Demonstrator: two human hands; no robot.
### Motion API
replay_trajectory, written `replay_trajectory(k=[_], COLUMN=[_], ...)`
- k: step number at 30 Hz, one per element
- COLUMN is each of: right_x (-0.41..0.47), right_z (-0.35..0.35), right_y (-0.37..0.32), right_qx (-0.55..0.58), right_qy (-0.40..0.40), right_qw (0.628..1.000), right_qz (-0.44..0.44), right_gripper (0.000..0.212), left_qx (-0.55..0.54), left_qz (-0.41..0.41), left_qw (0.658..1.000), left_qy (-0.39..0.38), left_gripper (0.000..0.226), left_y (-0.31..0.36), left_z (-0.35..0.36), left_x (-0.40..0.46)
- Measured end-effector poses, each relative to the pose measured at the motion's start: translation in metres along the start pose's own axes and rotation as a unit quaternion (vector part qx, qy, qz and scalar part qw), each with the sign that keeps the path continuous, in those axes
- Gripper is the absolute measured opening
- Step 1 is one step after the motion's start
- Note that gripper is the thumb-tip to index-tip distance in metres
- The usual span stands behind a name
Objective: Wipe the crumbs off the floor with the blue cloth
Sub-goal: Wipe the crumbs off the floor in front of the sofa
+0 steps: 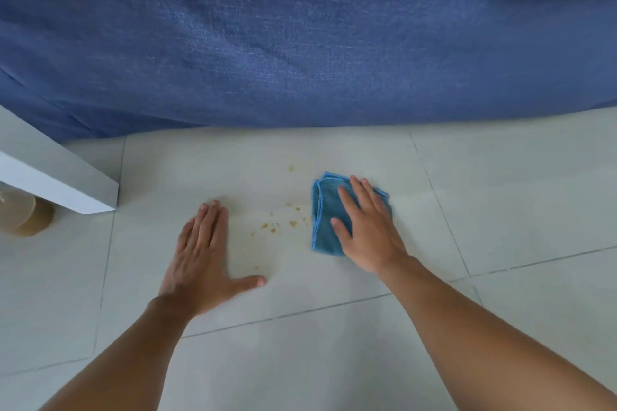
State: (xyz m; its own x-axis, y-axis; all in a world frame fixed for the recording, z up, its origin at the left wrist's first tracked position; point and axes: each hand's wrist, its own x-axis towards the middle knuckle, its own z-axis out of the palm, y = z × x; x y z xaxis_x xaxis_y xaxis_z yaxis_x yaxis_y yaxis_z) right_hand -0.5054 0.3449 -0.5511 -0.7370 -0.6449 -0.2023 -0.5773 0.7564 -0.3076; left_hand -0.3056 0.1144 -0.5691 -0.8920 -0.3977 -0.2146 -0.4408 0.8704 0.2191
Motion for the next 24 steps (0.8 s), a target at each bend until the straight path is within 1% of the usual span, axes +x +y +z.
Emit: replay_trajectory(k=[1,2,5,8,9,12,14,16,17,19,21,23,24], right_x=[0.000,-0.003,-0.029,-0.049,-0.049,-0.023,0.005,0.018,0.013,-0.021,-0.056,-0.061,-0.053], right_z=[0.009,0.018,0.037,0.040,0.036,0.023,0.021,0.025,0.029,0.040,0.042,0.035,0.034], right_y=[-0.010,-0.019,-0.034,-0.013,-0.004,0.011,0.003,-0.015,-0.025,-0.037,-0.032,-0.014,-0.007], right_qx=[-0.021,-0.042,-0.065,-0.089,-0.101,-0.117,-0.099,-0.085,-0.082,-0.090,-0.095,-0.105,-0.111], right_qy=[-0.034,-0.045,-0.019,-0.028,-0.031,-0.035,-0.028,-0.015,-0.007,-0.007,-0.035,-0.051,-0.046], right_qw=[0.999,0.998,0.998,0.996,0.994,0.991,0.989,0.988,0.989,0.993,0.994,0.993,0.992], right_qz=[0.004,0.010,0.018,-0.009,-0.004,0.062,0.110,0.131,0.124,0.074,0.030,0.024,0.038], right_gripper=[0.067,0.069,0.071,0.069,0.070,0.071,0.068,0.066,0.065,0.065,0.065,0.067,0.068], left_qx=[0.006,0.009,0.010,0.014,0.015,0.013,0.013,0.015,0.015,0.015,0.013,0.017,0.017], left_qz=[0.000,-0.001,0.000,0.005,0.004,0.008,0.011,0.011,0.011,0.011,0.009,0.009,0.008], left_qw=[1.000,1.000,1.000,1.000,1.000,1.000,1.000,1.000,1.000,1.000,1.000,1.000,1.000], left_qy=[0.001,-0.002,0.003,0.001,-0.001,-0.004,-0.006,-0.001,-0.004,-0.004,-0.005,-0.007,-0.002], left_gripper=[0.147,0.147,0.146,0.146,0.145,0.147,0.150,0.151,0.151,0.151,0.151,0.151,0.152], left_y=[0.000,0.001,0.002,0.001,0.001,-0.001,-0.001,-0.001,-0.001,-0.001,-0.001,0.000,-0.001], left_z=[-0.001,-0.002,-0.003,-0.003,-0.003,-0.003,-0.003,-0.002,-0.002,-0.002,-0.004,-0.005,-0.005], left_x=[0.000,-0.001,-0.001,-0.001,-0.002,-0.002,-0.003,-0.002,-0.002,-0.001,-0.001,-0.002,-0.001])
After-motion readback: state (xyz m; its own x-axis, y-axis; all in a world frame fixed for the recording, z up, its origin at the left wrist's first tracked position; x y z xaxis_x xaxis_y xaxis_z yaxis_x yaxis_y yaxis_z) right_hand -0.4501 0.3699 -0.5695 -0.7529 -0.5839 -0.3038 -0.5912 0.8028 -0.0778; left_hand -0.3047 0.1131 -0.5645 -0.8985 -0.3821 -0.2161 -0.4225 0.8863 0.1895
